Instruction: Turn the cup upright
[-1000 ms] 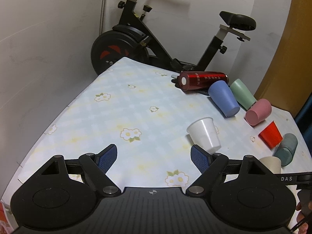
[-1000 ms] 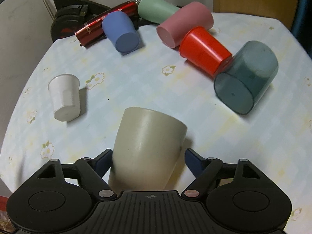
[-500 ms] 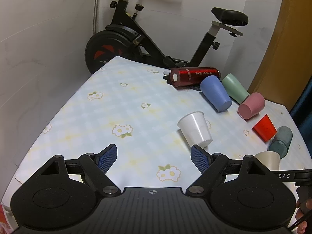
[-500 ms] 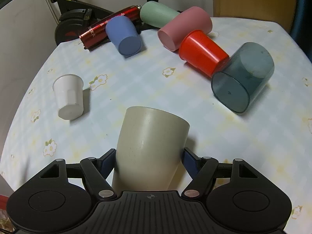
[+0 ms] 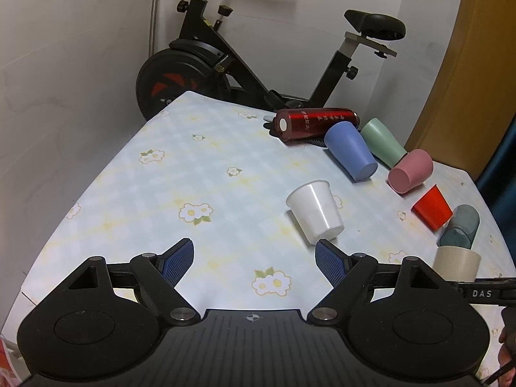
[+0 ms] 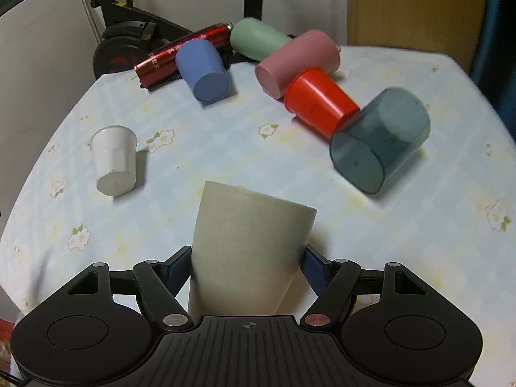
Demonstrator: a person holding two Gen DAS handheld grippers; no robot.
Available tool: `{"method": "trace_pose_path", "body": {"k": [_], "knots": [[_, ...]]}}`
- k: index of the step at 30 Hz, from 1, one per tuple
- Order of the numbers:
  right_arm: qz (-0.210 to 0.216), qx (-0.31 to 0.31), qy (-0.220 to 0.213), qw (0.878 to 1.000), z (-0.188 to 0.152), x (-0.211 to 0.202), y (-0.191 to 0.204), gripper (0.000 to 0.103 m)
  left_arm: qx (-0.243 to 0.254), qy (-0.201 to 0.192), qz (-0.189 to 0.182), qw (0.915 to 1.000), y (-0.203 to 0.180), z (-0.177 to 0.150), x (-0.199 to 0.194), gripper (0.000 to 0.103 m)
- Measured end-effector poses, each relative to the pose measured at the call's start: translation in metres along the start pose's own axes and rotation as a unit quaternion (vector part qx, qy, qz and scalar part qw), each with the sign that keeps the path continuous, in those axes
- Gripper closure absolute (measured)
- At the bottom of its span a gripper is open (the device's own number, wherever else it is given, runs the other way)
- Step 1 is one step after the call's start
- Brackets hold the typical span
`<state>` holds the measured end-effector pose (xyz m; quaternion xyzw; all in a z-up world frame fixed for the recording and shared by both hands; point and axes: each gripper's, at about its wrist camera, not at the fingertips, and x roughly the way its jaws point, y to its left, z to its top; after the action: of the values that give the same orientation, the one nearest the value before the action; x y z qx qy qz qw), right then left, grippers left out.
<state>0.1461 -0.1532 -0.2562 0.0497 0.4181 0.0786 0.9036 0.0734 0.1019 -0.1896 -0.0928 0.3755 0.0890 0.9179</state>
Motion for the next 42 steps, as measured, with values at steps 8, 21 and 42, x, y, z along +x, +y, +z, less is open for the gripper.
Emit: {"method": "trace_pose_path", "body": {"k": [8, 21, 42], "knots": [[-0.023, -0.045, -0.042, 0.998, 0.008, -0.007, 0.0, 0.037, 0.0, 0.001, -0.001, 1.0, -0.001, -0.001, -0.001, 0.018], [-0.058, -0.108, -0.078, 0.989, 0.008, 0.003, 0.018, 0.037, -0.001, 0.002, 0.002, 1.0, 0.001, 0.001, -0.001, 0.018], [-0.045, -0.078, -0.121, 0.989, 0.016, -0.07, 0.027, 0.0, -0.002, -0.026, -0.01, 0.9996, -0.004, 0.011, -0.026, 0.017]]}}
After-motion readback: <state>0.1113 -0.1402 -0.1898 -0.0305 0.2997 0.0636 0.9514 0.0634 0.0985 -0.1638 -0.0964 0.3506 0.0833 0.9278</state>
